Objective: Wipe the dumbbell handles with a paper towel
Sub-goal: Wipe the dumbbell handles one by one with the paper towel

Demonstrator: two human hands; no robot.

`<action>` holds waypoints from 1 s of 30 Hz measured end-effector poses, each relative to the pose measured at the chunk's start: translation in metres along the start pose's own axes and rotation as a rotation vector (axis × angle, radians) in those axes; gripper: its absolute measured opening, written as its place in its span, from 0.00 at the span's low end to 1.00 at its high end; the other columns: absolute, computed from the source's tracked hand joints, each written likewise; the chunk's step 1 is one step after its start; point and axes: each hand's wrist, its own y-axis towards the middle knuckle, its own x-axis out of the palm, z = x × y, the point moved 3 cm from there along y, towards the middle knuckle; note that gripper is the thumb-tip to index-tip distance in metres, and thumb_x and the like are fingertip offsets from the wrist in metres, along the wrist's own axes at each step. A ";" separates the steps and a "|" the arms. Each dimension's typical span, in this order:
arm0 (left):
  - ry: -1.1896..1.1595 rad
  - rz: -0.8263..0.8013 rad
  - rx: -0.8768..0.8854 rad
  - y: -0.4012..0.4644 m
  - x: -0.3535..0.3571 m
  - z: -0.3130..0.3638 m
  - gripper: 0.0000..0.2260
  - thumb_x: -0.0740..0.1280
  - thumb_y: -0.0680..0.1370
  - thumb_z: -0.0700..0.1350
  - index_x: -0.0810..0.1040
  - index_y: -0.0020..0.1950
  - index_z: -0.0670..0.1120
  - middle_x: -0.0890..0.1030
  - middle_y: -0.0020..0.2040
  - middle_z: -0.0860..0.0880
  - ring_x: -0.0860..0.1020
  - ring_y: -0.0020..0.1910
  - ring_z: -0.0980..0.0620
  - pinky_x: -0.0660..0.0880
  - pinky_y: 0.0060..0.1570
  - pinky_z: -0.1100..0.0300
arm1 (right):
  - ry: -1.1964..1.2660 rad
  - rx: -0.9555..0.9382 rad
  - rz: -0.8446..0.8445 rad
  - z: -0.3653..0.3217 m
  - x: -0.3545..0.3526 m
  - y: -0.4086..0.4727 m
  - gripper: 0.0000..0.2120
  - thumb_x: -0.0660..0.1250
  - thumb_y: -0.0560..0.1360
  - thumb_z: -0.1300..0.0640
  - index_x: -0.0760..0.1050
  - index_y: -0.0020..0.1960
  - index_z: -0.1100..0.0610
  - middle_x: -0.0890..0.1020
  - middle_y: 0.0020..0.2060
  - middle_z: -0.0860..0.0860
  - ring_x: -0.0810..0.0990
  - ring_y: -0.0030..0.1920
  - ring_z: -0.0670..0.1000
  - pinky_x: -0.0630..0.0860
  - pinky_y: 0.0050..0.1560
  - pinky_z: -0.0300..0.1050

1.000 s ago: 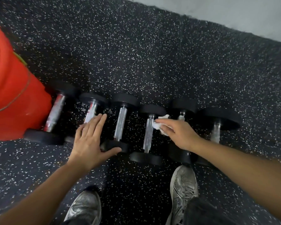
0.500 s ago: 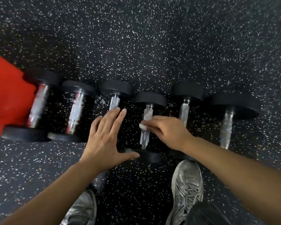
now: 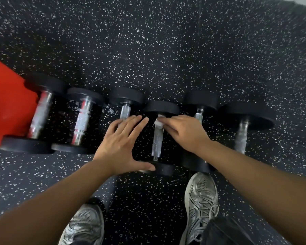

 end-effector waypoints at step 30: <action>-0.002 -0.067 -0.019 -0.001 0.002 -0.014 0.61 0.52 0.62 0.87 0.46 0.85 0.52 0.59 0.83 0.49 0.58 0.81 0.49 0.51 0.80 0.47 | -0.064 -0.282 -0.392 -0.040 0.012 -0.028 0.22 0.64 0.79 0.57 0.75 0.69 0.39 0.83 0.62 0.40 0.82 0.59 0.48 0.79 0.56 0.48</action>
